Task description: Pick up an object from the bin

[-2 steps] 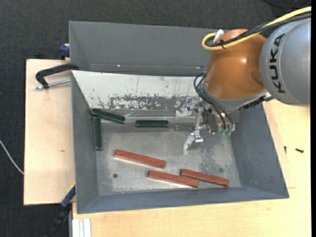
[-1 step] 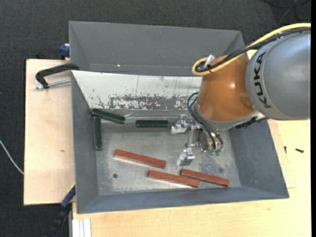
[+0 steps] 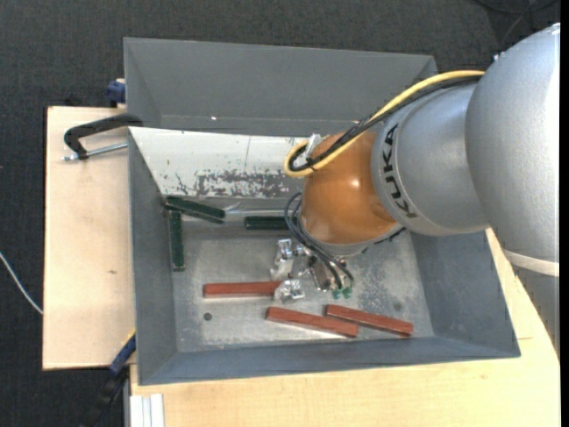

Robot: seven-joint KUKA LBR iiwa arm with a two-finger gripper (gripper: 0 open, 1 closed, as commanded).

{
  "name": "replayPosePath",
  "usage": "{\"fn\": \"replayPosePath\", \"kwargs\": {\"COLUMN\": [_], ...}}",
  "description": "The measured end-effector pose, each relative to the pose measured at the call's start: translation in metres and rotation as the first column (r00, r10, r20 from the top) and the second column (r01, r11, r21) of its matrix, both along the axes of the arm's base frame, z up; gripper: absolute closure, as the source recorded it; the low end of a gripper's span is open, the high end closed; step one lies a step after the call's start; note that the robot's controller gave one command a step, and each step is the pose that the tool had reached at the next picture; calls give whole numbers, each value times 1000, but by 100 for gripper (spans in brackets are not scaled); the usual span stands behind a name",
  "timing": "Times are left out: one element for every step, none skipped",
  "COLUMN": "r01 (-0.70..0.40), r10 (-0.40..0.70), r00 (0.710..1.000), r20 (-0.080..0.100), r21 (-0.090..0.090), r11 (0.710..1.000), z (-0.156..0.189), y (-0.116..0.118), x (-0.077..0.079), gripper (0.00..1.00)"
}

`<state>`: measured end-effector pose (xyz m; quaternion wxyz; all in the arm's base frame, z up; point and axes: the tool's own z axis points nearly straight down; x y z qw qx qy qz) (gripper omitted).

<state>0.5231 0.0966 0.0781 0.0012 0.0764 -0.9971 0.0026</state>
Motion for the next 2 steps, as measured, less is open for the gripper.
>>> {"fn": "replayPosePath", "kwargs": {"r01": [0, -26], "r10": [0, 26], "r00": [1000, 1000], "r20": [0, 8], "r21": [0, 7], "r11": [1000, 1000], "z": [0, 127], "y": [0, 2], "x": [0, 42], "gripper": [100, 100]}}
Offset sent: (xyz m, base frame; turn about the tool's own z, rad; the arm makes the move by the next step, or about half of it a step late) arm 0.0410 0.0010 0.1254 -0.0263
